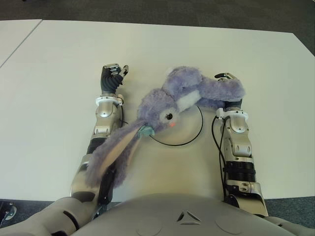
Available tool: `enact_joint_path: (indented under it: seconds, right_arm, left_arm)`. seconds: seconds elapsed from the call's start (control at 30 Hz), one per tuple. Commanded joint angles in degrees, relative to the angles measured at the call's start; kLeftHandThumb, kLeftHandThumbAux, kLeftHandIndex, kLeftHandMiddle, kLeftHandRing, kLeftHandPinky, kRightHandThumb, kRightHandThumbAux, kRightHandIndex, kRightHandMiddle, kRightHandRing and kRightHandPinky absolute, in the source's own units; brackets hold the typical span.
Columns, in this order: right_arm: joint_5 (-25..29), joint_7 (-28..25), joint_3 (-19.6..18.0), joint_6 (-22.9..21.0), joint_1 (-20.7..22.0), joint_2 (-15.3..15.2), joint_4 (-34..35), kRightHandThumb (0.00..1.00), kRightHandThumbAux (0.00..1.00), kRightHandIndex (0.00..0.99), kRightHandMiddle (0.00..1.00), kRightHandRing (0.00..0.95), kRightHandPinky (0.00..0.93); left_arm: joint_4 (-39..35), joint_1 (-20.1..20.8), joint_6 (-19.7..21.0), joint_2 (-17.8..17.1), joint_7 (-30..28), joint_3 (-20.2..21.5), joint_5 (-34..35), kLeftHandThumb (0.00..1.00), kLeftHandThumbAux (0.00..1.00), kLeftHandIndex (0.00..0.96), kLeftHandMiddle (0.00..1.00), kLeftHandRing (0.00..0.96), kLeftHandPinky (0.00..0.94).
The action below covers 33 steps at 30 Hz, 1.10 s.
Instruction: Put the doll into the plate.
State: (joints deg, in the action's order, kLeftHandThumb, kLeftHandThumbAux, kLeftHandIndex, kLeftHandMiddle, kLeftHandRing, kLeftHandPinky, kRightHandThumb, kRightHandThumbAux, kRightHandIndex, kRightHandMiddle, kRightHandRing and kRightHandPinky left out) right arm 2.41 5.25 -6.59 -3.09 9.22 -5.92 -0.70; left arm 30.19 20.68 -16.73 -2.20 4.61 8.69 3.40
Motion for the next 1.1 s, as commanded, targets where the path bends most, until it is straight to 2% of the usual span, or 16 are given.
enact_joint_path:
  seconds: [0.03,0.3,0.97,1.1]
  right_arm:
    - [-0.2,0.16,0.45,-1.48,-2.4,1.41,0.63,0.719,0.715,0.441,0.896,0.888,0.896]
    - [-0.33,0.46,0.83,-2.65,-2.84,1.72,2.03,0.719,0.715,0.441,0.893,0.887,0.894]
    - [-0.08,0.11,1.23,-3.22,-3.37,2.06,3.11,0.719,0.715,0.441,0.889,0.884,0.892]
    - [-0.11,-0.01,1.32,-3.34,-3.4,1.99,3.23,0.719,0.715,0.441,0.889,0.884,0.891]
  left_arm:
    - [1.64,-4.44,0.48,0.69,-0.47,0.26,0.56,0.392,0.783,0.777,0.846,0.849,0.829]
    - [-0.01,-5.23,1.1,0.88,0.14,0.04,0.05,0.436,0.759,0.776,0.855,0.853,0.842]
    - [-1.58,-6.01,1.59,0.99,0.15,-0.18,-0.18,0.446,0.753,0.78,0.861,0.856,0.849]
    - [-1.9,-6.16,2.03,0.94,0.07,-0.23,-0.14,0.44,0.76,0.78,0.858,0.856,0.826]
